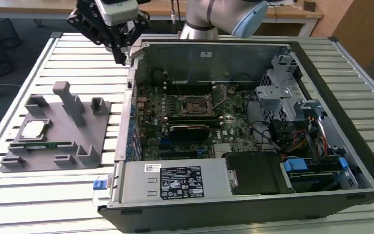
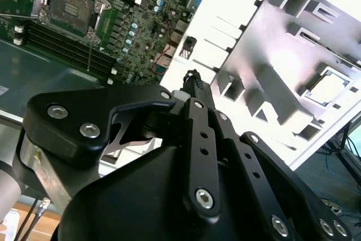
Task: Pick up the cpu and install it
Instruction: 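Reach for the cpu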
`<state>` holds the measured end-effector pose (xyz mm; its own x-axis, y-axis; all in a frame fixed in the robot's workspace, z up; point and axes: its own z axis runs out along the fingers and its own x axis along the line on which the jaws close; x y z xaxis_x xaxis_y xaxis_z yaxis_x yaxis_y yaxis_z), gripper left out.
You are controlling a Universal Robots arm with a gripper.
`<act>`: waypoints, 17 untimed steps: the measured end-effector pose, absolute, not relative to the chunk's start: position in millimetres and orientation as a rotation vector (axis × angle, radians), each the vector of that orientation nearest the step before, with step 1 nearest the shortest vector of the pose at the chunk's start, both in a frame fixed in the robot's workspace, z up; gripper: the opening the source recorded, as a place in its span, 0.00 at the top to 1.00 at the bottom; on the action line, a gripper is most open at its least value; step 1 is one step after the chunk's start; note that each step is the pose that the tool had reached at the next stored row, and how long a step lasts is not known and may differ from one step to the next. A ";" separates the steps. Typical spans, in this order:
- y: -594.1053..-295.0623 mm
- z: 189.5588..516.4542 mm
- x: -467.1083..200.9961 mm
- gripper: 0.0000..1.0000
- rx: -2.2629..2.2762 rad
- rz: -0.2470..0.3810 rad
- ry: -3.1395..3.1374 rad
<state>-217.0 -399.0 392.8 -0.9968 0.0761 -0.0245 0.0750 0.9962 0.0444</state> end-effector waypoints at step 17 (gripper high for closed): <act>-398.9 392.8 -245.3 0.89 0.118 0.068 3.112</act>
<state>-245.3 -398.9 392.8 -0.9968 0.0763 -0.0245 0.0752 0.9962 0.0444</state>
